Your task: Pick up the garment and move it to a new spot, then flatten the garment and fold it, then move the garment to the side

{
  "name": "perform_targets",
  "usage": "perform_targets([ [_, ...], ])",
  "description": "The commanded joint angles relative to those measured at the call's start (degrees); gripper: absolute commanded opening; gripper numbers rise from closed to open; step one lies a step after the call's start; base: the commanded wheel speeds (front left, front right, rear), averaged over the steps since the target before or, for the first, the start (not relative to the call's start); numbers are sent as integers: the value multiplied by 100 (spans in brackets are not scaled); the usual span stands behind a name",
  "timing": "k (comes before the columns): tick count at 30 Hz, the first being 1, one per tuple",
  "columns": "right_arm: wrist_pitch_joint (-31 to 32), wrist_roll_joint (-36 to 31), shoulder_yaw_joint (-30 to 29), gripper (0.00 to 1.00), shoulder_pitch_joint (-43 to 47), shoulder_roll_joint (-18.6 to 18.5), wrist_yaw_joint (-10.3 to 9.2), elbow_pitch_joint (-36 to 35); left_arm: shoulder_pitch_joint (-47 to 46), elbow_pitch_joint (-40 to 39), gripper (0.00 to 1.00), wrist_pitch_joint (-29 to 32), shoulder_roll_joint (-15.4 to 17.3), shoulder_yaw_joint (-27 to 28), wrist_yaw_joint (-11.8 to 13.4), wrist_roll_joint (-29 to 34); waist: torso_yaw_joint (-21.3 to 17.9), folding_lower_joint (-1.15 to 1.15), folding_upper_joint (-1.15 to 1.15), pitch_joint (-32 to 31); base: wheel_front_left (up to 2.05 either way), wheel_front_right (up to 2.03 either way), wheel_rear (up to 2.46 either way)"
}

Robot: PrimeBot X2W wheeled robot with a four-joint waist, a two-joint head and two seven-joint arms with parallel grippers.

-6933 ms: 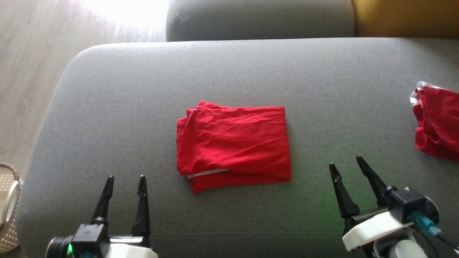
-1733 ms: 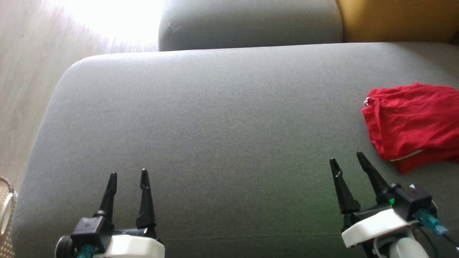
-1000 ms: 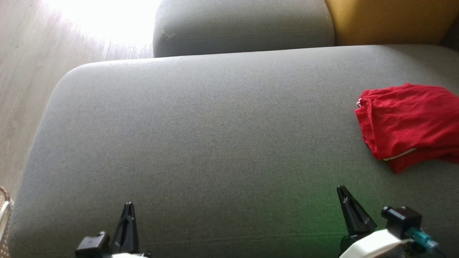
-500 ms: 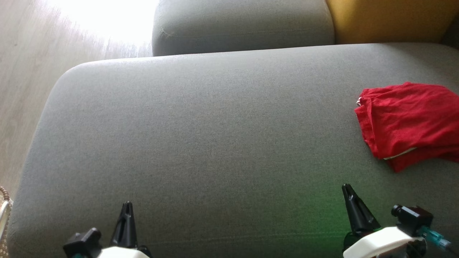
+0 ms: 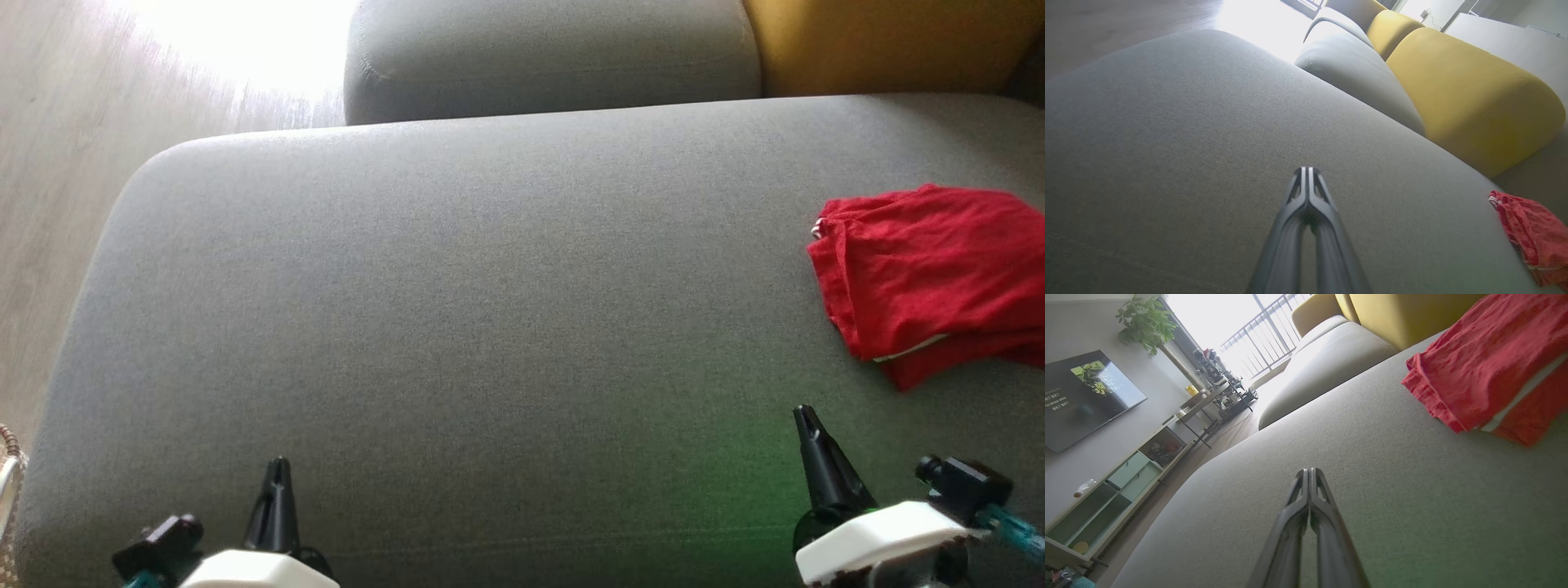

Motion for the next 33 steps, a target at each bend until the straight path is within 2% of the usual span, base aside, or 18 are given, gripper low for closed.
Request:
perform_targets([
  [1, 63, 208, -9, 0, -310, -76, 1, -175, -362, -155, 0, 30, 90, 111, -62, -196, -1, 0, 0, 4, 0, 0, 0],
  [33, 547, 2248, -184, 0, -543, -102, 0, -168, -822, 125, 0, 502, 131, 481, -422, -2293, -27, 0, 0, 74, 0, 0, 0],
])
